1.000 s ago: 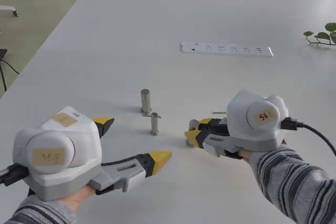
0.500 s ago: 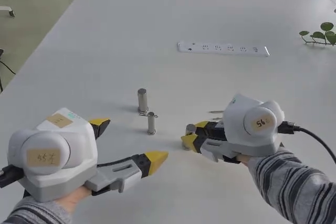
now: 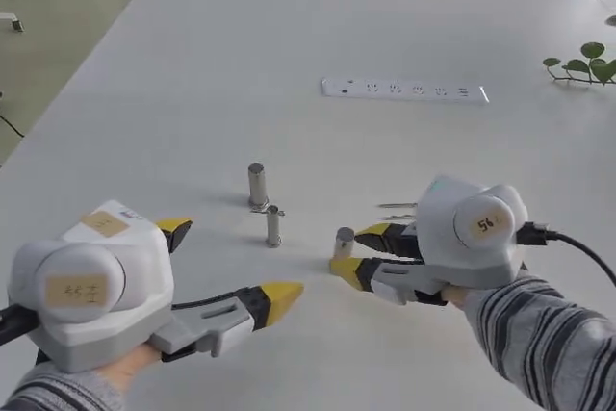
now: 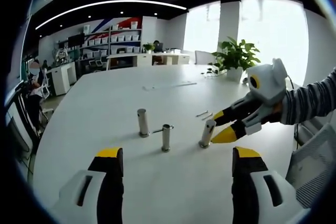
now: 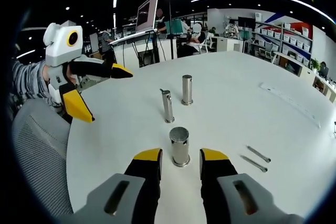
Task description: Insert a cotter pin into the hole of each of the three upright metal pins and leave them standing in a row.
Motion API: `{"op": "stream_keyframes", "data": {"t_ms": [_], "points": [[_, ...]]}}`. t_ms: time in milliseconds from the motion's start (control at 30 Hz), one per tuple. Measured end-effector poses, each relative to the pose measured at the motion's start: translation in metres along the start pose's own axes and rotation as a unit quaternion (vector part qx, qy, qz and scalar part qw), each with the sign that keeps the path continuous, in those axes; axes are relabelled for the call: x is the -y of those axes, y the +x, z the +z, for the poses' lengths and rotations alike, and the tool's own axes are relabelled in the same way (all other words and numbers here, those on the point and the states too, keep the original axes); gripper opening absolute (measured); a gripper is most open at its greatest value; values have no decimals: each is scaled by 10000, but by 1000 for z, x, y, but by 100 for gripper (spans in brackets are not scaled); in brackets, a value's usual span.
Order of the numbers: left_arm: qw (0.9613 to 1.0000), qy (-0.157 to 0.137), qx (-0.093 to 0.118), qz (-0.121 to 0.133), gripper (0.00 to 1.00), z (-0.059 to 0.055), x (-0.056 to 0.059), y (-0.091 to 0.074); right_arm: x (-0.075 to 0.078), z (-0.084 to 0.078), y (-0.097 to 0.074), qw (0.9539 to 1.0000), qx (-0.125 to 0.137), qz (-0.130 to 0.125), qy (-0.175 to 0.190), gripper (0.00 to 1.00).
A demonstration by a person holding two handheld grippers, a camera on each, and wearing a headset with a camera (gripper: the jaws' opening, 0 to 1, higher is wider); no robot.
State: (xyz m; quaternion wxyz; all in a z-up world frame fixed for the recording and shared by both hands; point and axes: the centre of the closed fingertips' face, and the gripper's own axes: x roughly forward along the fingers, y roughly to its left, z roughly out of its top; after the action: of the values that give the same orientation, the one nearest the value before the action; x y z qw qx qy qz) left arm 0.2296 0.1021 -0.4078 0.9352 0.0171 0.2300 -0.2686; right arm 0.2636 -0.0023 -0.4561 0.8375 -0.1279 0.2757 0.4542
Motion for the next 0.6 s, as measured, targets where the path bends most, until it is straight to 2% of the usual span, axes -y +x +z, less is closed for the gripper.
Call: {"op": "stream_keyframes", "data": {"t_ms": [133,400,600], "points": [[10000,17,19,-9,85,2,1,0,10,-6,-8,9999,-91,-53,66,25],[10000,81,-20,-12,87,4,1,-1,38,-14,-19,9986,-499,-156,-15,25],[9999,168,-39,-5,87,4,0,-2,60,-15,-21,9967,-760,-180,-209,25]]}}
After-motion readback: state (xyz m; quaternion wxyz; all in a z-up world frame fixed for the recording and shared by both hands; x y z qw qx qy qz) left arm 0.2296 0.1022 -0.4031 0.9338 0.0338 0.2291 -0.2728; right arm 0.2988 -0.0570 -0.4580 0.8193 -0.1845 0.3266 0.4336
